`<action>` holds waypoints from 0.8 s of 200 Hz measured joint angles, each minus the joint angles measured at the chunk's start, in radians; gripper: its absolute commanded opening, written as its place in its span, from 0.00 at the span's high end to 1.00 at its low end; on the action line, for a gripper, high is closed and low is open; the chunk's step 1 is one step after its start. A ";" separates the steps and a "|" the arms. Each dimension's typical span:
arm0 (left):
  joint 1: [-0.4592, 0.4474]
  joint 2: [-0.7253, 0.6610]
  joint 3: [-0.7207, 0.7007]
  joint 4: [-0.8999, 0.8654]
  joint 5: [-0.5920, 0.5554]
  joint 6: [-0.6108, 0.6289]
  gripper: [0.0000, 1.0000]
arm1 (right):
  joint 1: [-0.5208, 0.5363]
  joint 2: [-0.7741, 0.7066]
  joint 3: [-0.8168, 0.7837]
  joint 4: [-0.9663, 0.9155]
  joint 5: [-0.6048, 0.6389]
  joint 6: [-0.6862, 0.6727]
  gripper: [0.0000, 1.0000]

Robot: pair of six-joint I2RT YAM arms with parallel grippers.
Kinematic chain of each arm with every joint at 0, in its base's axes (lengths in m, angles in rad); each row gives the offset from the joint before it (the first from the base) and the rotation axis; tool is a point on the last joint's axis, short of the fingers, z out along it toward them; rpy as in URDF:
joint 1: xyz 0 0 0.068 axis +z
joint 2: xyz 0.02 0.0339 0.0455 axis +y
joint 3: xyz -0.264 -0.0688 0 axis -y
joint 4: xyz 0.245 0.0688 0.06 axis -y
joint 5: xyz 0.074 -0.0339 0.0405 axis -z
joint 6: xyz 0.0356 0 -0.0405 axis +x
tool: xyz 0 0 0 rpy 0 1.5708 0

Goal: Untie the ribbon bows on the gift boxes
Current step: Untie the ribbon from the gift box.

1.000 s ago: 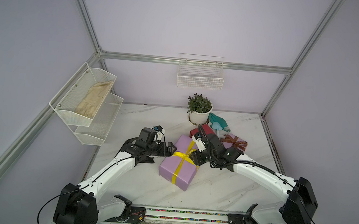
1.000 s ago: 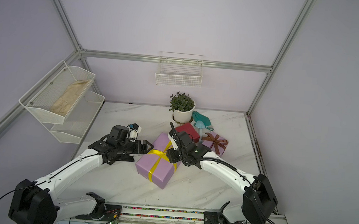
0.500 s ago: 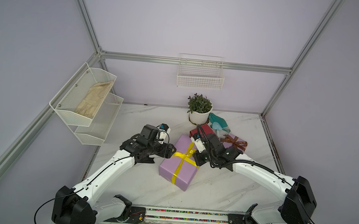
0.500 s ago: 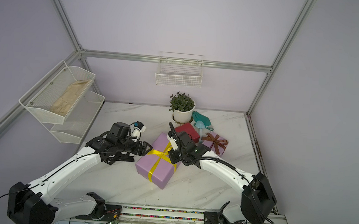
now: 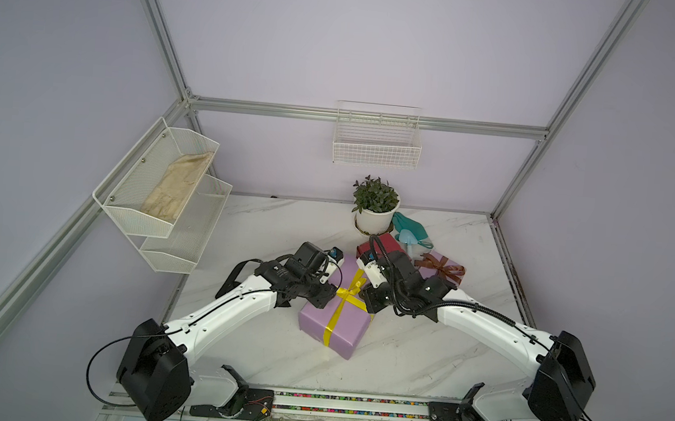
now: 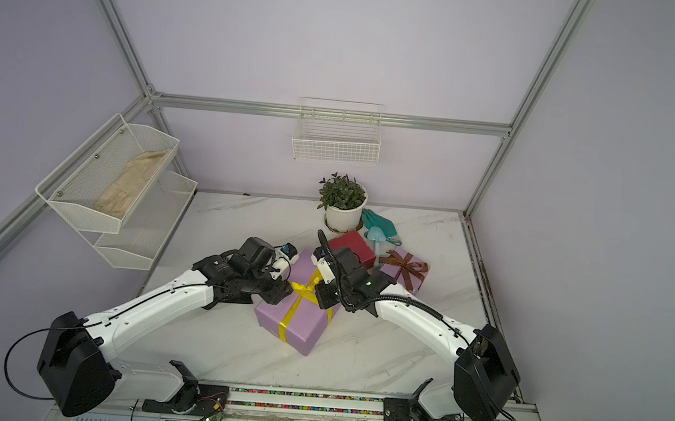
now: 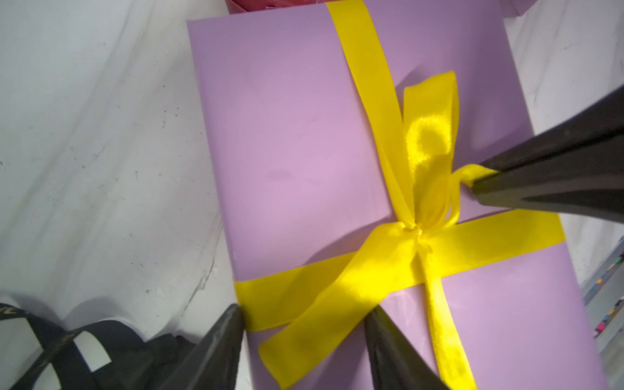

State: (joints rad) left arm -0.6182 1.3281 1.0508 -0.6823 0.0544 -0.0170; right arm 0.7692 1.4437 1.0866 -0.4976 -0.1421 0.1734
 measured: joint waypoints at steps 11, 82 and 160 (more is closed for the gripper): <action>-0.005 0.001 0.009 0.001 -0.014 0.013 0.70 | 0.000 0.000 0.000 0.002 -0.006 0.001 1.00; -0.029 -0.014 0.027 0.000 -0.025 0.006 1.00 | 0.000 0.001 -0.001 0.004 -0.026 0.022 1.00; -0.019 -0.020 0.040 0.015 -0.245 -0.162 1.00 | -0.006 -0.049 -0.053 0.002 0.047 0.148 1.00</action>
State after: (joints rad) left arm -0.6373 1.3083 1.0912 -0.6674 -0.1909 -0.1787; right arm 0.7631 1.3945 1.0332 -0.4961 -0.0956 0.3218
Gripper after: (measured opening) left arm 0.047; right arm 0.048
